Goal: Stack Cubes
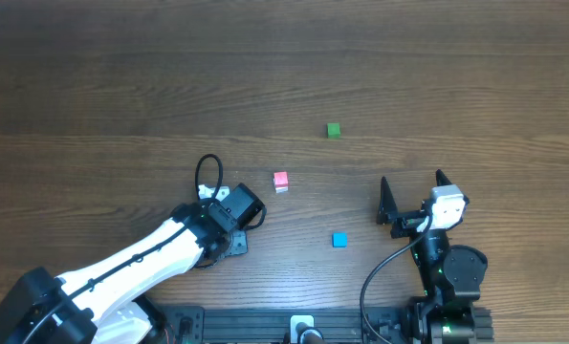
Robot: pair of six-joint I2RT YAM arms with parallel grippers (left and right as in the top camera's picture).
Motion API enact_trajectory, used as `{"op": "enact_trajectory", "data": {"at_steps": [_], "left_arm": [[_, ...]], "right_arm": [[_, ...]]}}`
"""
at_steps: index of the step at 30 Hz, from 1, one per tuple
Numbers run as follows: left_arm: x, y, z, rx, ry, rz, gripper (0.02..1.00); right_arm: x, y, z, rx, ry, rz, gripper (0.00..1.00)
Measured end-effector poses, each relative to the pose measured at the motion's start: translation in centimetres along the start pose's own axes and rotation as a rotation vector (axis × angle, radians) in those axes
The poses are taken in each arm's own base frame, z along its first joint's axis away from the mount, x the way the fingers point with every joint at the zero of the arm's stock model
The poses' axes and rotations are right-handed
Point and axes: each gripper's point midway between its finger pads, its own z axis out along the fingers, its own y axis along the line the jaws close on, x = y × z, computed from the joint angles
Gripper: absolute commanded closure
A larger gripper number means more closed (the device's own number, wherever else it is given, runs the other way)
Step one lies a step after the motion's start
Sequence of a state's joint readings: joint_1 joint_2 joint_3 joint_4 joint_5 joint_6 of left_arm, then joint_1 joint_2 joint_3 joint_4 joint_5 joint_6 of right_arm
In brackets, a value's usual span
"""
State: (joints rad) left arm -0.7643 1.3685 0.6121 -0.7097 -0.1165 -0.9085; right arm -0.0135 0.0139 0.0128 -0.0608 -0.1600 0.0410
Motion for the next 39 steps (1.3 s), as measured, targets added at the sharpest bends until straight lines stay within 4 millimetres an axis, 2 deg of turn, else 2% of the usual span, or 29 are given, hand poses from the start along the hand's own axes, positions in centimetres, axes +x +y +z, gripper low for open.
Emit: {"op": "enact_trajectory", "data": {"at_steps": [6,15,19,21,22,24,25,28,29,31,34,39], "left_arm": [[0.0,0.0,0.0,0.0,0.0,0.0,0.77],[-0.3,-0.5,0.0,0.018,-0.014,-0.003,0.833],[-0.7,-0.9,-0.4,0.027,-0.02,-0.006,0.963],[-0.8,-0.8,-1.1,0.01,-0.006,-0.007,0.972],[-2.2,-2.3,-2.6,0.042,-0.032,-0.014,0.972],[-3.8,-3.9,-4.6,0.064,-0.049,-0.021,0.978],[-5.5,-5.7,-6.5,0.095,-0.073,-0.031,0.976],[-7.7,-7.8,-9.3,0.086,-0.066,-0.042,0.978],[-9.1,-9.5,-10.2,0.095,-0.072,-0.047,0.976],[-10.5,-11.2,-10.6,0.077,-0.058,-0.047,0.978],[-11.6,-12.9,-9.8,0.074,-0.05,-0.046,0.978],[-11.2,-13.4,-7.2,0.036,0.003,-0.039,0.976]], "right_arm": [[0.0,0.0,0.0,0.0,0.0,0.0,0.009],[0.0,0.0,0.0,0.0,0.0,0.0,0.009],[0.0,0.0,0.0,0.0,0.0,0.0,0.007],[0.0,0.0,0.0,0.0,0.0,0.0,0.007],[0.0,0.0,0.0,0.0,0.0,0.0,0.007],[0.0,0.0,0.0,0.0,0.0,0.0,0.007],[0.0,0.0,0.0,0.0,0.0,0.0,0.009],[0.0,0.0,0.0,0.0,0.0,0.0,0.007],[0.0,0.0,0.0,0.0,0.0,0.0,0.009],[0.0,0.0,0.0,0.0,0.0,0.0,0.007],[0.0,0.0,0.0,0.0,0.0,0.0,0.009],[0.0,0.0,0.0,0.0,0.0,0.0,0.007]]}}
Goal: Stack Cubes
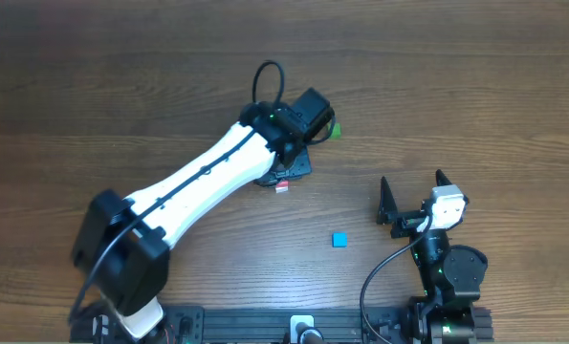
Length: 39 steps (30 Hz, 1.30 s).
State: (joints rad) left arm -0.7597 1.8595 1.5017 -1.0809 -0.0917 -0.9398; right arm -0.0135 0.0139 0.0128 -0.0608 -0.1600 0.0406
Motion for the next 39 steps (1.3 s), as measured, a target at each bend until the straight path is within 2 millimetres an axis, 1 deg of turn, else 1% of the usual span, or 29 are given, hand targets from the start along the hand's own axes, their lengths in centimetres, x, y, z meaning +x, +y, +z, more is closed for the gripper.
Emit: {"op": "enact_trajectory", "data": {"at_steps": [2,4,15,25,39], "left_arm": [[0.1,-0.2,0.9,-0.006,0.012,0.001,0.978],[0.1,-0.3,1.3,-0.009,0.019,0.002,0.978],[0.2,-0.3,1.6,-0.013,0.026,0.003,0.976],[0.5,-0.1,3.0,-0.044,0.049,0.007,0.972],[0.6,-0.1,3.4,-0.053,0.054,0.008,0.952]], "right_arm": [[0.0,0.0,0.0,0.0,0.0,0.0,0.009],[0.0,0.0,0.0,0.0,0.0,0.0,0.009],[0.0,0.0,0.0,0.0,0.0,0.001,0.007],[0.0,0.0,0.0,0.0,0.0,0.0,0.007],[0.0,0.0,0.0,0.0,0.0,0.001,0.007]]}}
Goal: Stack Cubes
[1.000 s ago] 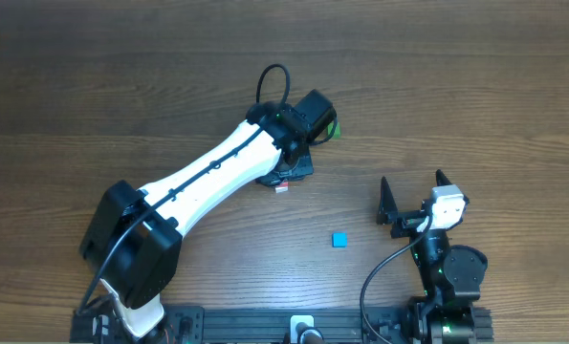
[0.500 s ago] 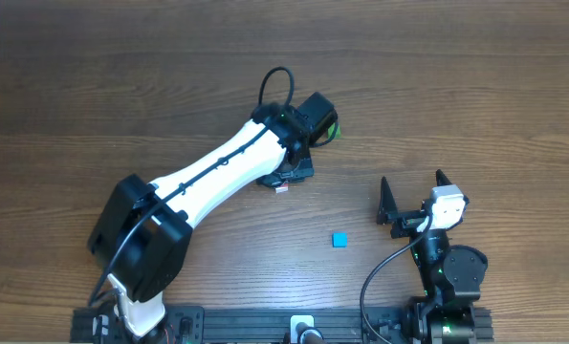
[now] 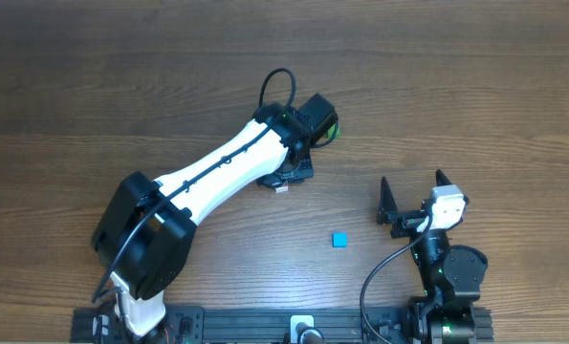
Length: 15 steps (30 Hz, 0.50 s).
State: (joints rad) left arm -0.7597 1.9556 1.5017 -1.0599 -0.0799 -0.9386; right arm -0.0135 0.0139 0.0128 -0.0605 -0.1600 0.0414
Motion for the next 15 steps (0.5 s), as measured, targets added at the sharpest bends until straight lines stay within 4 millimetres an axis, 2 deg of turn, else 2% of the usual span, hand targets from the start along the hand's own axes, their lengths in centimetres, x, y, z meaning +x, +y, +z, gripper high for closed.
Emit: {"op": "enact_trajectory", "data": {"at_steps": [8,11,15], "left_arm": [[-0.1,0.05,0.0,-0.003,-0.005,0.0,0.945],[-0.1,0.05,0.0,-0.003,-0.005,0.0,0.925],[-0.1,0.05,0.0,-0.003,-0.005,0.0,0.853]], "right_arm": [[0.0,0.0,0.0,0.0,0.0,0.0,0.009],[0.0,0.0,0.0,0.0,0.0,-0.001,0.009],[0.0,0.0,0.0,0.0,0.0,0.0,0.007]]}}
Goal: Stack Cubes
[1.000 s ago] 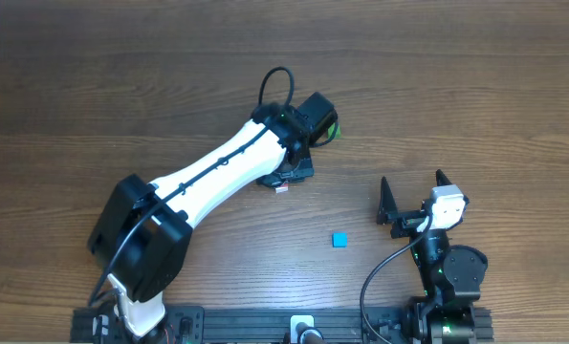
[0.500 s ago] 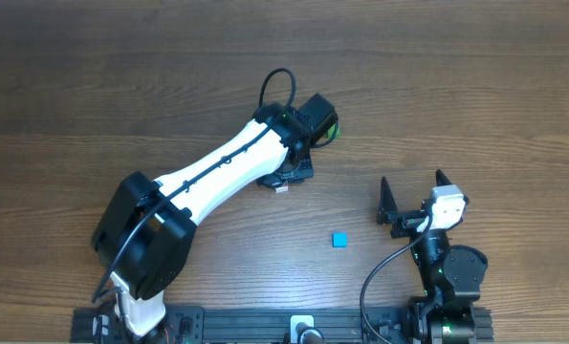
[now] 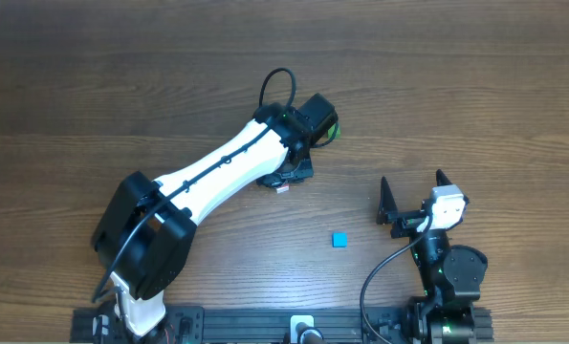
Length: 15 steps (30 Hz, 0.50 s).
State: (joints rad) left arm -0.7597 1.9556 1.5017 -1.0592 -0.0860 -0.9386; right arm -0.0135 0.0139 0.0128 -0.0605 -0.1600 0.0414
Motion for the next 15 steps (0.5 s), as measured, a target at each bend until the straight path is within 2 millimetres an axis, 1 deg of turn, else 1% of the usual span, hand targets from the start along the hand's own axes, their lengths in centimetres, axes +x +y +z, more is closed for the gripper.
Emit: {"op": "enact_trajectory", "data": {"at_steps": [4,9,10,12,15], "left_arm": [[-0.01,-0.01,0.0,0.0,0.0,0.0,0.752],[-0.01,-0.01,0.0,0.0,0.0,0.003,0.713],[-0.01,-0.01,0.0,0.0,0.0,0.003,0.678],[-0.01,-0.01,0.0,0.0,0.0,0.002,0.652],[-0.01,-0.01,0.0,0.0,0.0,0.003,0.634]], "right_arm": [[0.0,0.0,0.0,0.0,0.0,0.0,0.007],[0.0,0.0,0.0,0.0,0.0,0.0,0.009],[0.0,0.0,0.0,0.0,0.0,0.0,0.007],[0.01,0.0,0.0,0.0,0.0,0.0,0.007],[0.0,0.0,0.0,0.0,0.0,0.0,0.007]]}}
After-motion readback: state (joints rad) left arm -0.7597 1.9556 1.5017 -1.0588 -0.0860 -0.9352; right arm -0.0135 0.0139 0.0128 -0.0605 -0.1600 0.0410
